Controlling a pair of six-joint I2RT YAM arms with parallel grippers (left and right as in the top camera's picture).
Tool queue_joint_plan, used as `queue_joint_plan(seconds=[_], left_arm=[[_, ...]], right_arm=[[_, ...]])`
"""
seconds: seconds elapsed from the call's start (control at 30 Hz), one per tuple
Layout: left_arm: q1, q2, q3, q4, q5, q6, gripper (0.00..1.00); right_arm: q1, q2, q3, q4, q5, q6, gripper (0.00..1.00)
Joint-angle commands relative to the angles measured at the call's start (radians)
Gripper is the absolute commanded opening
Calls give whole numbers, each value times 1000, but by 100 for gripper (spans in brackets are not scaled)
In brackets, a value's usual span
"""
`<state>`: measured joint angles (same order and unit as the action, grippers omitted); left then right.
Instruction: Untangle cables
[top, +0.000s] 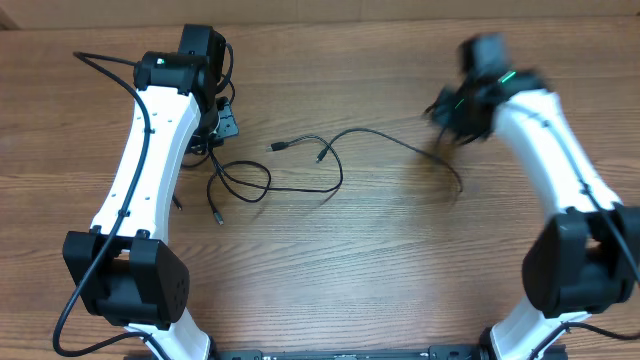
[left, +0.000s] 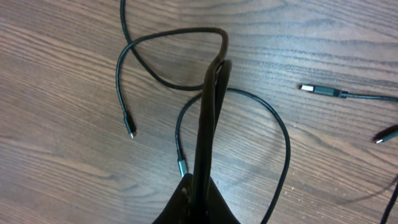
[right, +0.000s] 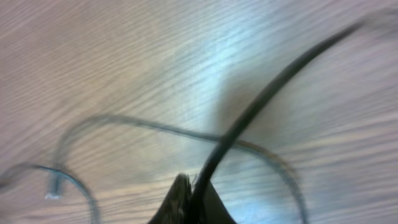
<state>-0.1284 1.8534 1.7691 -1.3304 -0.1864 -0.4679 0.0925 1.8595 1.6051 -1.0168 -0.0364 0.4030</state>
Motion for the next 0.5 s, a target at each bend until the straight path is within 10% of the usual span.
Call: queue_joint_plan(seconds=[0.0, 0.47], left_arm=[[3, -36, 25, 0, 4, 8, 4], [4, -36, 25, 1, 4, 8, 4]], right_arm=[[-132, -29, 325, -162, -48, -175, 4], [-503, -29, 760, -206, -43, -245, 4]])
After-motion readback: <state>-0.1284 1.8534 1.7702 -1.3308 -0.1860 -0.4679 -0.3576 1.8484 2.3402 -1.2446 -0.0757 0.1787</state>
